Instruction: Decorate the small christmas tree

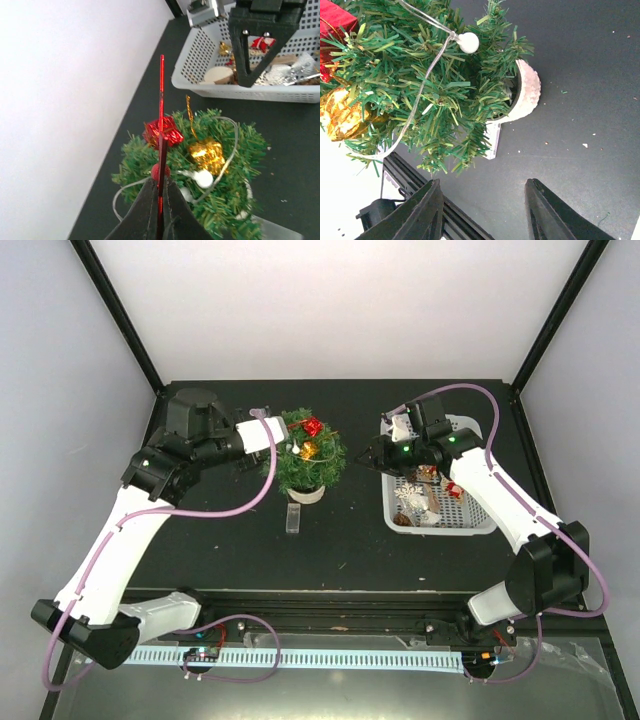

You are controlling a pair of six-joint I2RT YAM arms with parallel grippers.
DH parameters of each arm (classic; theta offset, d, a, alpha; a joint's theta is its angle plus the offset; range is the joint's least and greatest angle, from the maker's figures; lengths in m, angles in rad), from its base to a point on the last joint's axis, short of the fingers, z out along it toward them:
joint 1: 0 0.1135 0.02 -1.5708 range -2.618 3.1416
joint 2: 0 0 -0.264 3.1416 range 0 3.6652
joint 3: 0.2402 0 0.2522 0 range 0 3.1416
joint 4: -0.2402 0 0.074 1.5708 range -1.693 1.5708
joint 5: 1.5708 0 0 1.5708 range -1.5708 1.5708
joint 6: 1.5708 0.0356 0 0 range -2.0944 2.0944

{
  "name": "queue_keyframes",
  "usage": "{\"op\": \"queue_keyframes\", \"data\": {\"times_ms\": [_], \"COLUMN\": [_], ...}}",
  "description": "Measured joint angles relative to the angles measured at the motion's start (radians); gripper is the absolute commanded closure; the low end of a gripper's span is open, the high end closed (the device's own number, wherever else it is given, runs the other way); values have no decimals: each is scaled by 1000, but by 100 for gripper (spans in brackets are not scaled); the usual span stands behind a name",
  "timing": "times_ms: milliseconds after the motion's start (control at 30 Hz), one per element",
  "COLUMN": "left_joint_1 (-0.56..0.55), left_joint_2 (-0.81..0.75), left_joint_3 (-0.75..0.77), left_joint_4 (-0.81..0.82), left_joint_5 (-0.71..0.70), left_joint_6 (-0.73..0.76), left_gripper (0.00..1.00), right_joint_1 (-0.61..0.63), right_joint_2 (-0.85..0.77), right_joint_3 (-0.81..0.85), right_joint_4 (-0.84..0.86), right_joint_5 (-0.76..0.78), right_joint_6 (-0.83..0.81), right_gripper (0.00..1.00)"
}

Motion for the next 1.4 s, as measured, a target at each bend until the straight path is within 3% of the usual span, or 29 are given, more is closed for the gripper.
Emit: {"op": "queue_keyframes", "data": {"times_ms": [400, 800, 1400], "left_joint_1": [-68, -90, -128], "left_joint_2": [-15, 71, 81], "left_joint_3": [-39, 30, 72], "left_joint_4": [120, 76, -12], "left_joint_5": [-48, -84, -132], "left_joint_6": [128, 157, 172], "left_gripper": [98, 98, 99], "right_joint_1": [0, 0, 0], "right_joint_2": [16, 16, 16], "right_joint_3": [0, -3, -40], "right_joint_4": [16, 18, 26], "right_joint_5": [0, 0, 0], "right_joint_6": [3, 3, 3], "right_gripper": [53, 53, 53]}}
